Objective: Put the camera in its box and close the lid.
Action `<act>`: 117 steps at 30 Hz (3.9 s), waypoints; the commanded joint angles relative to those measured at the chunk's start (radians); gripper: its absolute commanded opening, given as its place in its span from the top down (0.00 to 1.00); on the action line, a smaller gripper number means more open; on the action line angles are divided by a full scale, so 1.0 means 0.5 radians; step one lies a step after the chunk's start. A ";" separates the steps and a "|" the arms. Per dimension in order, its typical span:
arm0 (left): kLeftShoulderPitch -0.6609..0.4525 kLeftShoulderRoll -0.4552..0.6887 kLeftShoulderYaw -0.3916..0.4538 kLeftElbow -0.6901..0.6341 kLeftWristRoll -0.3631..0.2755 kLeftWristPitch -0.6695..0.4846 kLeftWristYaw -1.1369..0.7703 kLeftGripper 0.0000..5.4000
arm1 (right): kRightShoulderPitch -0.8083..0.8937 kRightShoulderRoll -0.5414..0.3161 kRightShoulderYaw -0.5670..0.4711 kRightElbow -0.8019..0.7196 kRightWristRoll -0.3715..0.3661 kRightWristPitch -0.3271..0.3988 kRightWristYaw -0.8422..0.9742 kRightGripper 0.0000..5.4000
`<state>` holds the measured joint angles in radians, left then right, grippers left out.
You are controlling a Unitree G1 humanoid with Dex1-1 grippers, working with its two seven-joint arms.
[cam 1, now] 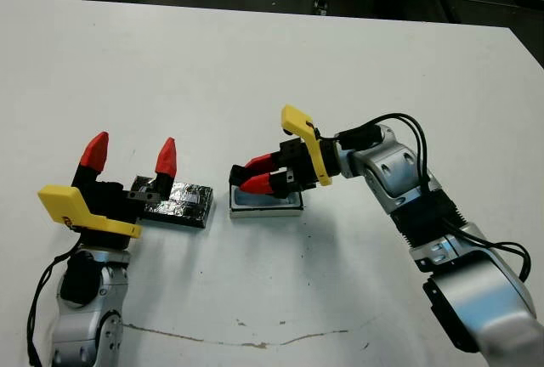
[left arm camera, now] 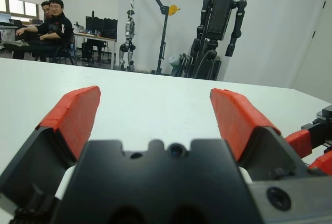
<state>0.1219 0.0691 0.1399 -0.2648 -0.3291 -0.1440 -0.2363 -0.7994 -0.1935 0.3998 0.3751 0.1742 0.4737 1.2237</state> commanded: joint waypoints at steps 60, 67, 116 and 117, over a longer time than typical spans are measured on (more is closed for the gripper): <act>0.021 -0.007 -0.013 -0.007 0.005 0.019 0.035 0.00 | 0.052 -0.274 0.051 0.037 -0.094 -0.080 0.224 0.69; 0.018 -0.013 -0.016 0.001 0.009 0.015 0.040 0.00 | 0.027 -0.291 0.066 0.043 -0.120 -0.126 0.248 0.69; 0.031 0.025 -0.005 -0.002 0.054 -0.011 0.022 0.00 | 1.193 -0.306 -1.172 -1.366 0.545 -0.001 -0.851 0.00; 0.029 0.030 -0.002 -0.005 0.051 -0.006 0.019 0.00 | 1.282 -0.279 -1.195 -1.429 0.548 -0.012 -0.931 0.00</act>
<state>0.1275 0.0728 0.1356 -0.2648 -0.3091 -0.1529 -0.2243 -0.2156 -0.3457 -0.1730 -0.2988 0.4398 0.4811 0.8036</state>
